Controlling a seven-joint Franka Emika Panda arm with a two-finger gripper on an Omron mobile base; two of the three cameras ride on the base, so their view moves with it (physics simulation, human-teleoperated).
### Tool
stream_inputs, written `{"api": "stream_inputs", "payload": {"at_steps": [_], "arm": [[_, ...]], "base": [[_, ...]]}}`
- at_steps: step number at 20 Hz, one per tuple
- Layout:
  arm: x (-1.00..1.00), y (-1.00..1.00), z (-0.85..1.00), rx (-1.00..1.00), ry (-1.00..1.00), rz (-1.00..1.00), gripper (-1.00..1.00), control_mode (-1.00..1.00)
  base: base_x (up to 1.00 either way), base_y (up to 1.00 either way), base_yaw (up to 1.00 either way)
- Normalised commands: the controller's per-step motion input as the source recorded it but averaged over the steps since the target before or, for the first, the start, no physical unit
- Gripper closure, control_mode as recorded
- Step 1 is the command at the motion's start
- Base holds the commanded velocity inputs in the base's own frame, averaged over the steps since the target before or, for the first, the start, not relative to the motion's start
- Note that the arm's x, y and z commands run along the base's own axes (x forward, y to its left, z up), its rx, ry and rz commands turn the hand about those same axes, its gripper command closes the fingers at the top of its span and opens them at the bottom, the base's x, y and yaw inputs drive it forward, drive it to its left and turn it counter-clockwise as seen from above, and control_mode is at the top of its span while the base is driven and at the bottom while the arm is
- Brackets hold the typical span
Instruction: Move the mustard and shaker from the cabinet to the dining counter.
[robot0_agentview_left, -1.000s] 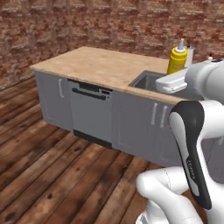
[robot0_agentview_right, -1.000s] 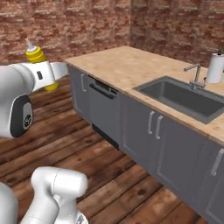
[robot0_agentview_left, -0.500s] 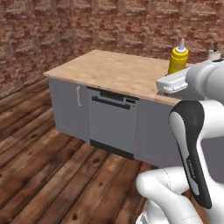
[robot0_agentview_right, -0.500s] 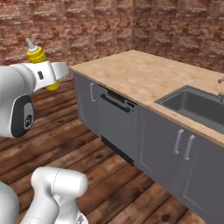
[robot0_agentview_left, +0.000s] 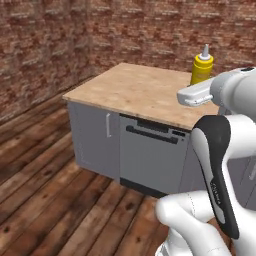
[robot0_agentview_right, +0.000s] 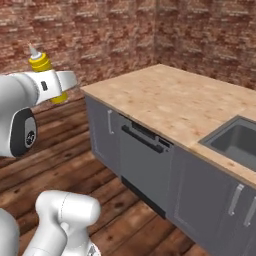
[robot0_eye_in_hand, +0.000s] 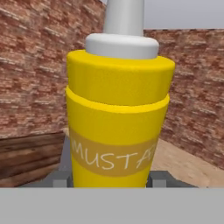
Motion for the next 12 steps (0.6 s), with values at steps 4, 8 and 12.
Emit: {"api": "stream_inputs", "payload": {"at_steps": [4, 8, 12], "arm": [[0.0, 0.0, 0.0, 0.0, 0.0, 0.0, 1.0, 1.0], [0.0, 0.0, 0.0, 0.0, 0.0, 0.0, 1.0, 1.0], [0.0, 0.0, 0.0, 0.0, 0.0, 0.0, 1.0, 1.0]], "base": [[1.0, -0.14, -0.19], [1.0, -0.33, -0.3], [1.0, -0.01, -0.37]]}}
